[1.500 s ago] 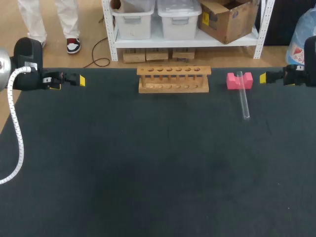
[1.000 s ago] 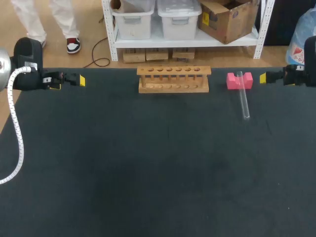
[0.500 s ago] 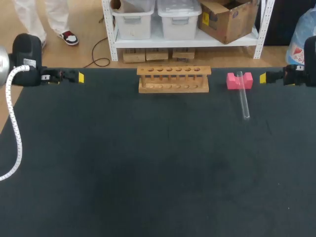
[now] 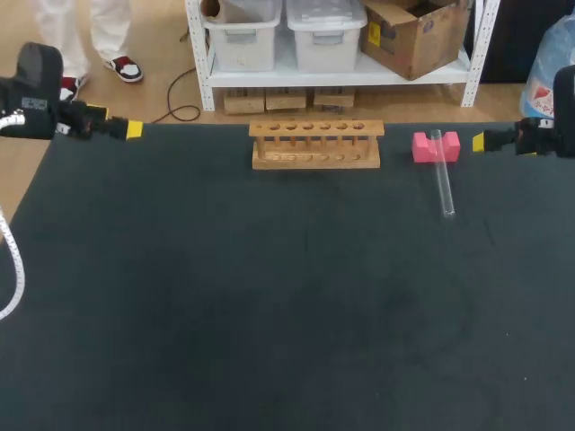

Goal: Grasp the test tube, adjust it, and insert it.

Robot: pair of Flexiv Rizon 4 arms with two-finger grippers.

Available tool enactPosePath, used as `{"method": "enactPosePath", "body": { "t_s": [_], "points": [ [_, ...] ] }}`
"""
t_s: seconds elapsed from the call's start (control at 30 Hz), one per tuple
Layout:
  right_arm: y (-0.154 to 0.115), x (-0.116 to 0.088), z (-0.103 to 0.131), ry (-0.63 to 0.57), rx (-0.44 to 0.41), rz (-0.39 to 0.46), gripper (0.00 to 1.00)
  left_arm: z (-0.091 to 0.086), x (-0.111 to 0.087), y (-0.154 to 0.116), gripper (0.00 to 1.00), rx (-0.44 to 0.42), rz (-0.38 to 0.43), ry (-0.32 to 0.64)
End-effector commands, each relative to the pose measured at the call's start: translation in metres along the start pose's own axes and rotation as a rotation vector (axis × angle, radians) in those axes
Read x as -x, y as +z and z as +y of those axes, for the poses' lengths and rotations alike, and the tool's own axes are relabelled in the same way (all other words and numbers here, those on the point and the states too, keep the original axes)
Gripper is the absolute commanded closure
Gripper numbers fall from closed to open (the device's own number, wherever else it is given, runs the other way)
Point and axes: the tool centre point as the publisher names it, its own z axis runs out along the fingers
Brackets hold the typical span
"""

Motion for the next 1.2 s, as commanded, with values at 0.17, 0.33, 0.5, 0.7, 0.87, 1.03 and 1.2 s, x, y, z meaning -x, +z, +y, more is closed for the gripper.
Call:
{"method": "enactPosePath", "body": {
  "t_s": [0.17, 0.33, 0.5, 0.7, 0.87, 1.03, 1.2],
  "points": [
    [-0.001, 0.0, 0.001, 0.0, -0.005, 0.0, 0.0, 0.015, 0.008, 0.038, 0.0, -0.408, -0.197, 0.146],
    [-0.001, 0.0, 0.001, 0.0, -0.005, 0.0, 0.0, 0.023, 0.012, 0.064, 0.0, -0.462, -0.184, 0.166],
    [-0.001, 0.0, 0.001, 0.0, -0.005, 0.0, 0.0, 0.024, 0.015, 0.087, 0.0, -0.491, -0.171, 0.199],
    [-0.001, 0.0, 0.001, 0.0, -0.005, 0.0, 0.0, 0.019, 0.02, 0.105, 0.0, -0.53, -0.141, 0.229],
    [-0.001, 0.0, 0.001, 0.0, -0.005, 0.0, 0.0, 0.016, 0.022, 0.115, 0.0, -0.547, -0.132, 0.235],
    [-0.001, 0.0, 0.001, 0.0, -0.005, 0.0, 0.0, 0.019, 0.023, 0.125, 0.0, -0.548, -0.132, 0.227],
    [-0.001, 0.0, 0.001, 0.0, -0.005, 0.0, 0.0, 0.02, 0.024, 0.134, 0.0, -0.543, -0.138, 0.225]
  ]
}}
